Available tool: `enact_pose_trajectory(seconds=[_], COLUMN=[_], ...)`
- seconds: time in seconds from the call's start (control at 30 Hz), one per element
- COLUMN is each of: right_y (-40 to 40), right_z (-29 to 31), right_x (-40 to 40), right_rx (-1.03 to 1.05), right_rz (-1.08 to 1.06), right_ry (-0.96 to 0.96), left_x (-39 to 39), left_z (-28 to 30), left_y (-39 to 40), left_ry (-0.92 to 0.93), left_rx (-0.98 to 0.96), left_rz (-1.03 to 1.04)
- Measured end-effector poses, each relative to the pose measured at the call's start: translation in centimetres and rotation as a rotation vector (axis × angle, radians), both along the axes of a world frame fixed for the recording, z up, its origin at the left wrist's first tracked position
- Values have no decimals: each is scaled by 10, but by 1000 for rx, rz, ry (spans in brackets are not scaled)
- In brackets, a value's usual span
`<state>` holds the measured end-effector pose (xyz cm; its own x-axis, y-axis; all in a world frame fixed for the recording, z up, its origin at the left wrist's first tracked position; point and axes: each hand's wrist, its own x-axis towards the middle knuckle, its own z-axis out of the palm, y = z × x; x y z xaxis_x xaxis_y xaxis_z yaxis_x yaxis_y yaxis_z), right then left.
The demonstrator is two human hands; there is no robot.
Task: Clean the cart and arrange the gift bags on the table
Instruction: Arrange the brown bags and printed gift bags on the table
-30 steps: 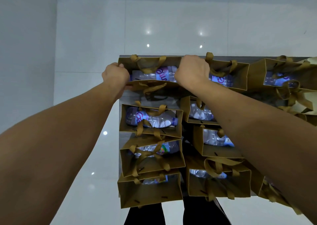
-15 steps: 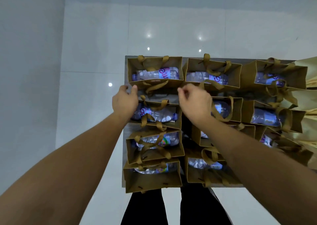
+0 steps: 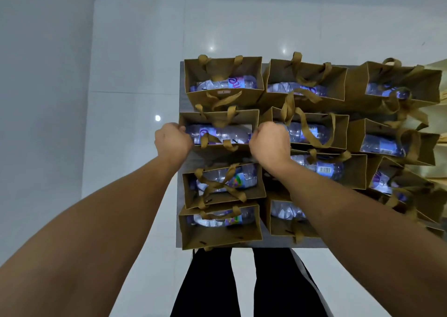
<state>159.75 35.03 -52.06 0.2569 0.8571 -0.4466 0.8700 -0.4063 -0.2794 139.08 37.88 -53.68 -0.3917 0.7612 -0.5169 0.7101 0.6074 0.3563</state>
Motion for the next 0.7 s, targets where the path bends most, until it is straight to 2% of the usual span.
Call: enact_pose_trajectory(seconds=[0.27, 0.4, 0.5, 0.6, 0.7], right_y=[14, -1, -23, -44, -59], right_z=[-3, 1, 15, 26, 35], right_x=[1, 4, 15, 44, 84], right_rx=[-49, 14, 73, 102, 134], right_rz=[3, -24, -1, -9, -68], right_ry=[-53, 23, 9, -41, -103], left_x=[8, 9, 19, 37, 68], left_z=[-1, 9, 29, 42, 50], left_y=[2, -6, -14, -17, -22], left_ry=[-50, -70, -52, 30, -36], left_rx=[10, 0, 88, 217, 235], left_rz=[-8, -25, -10, -103, -204])
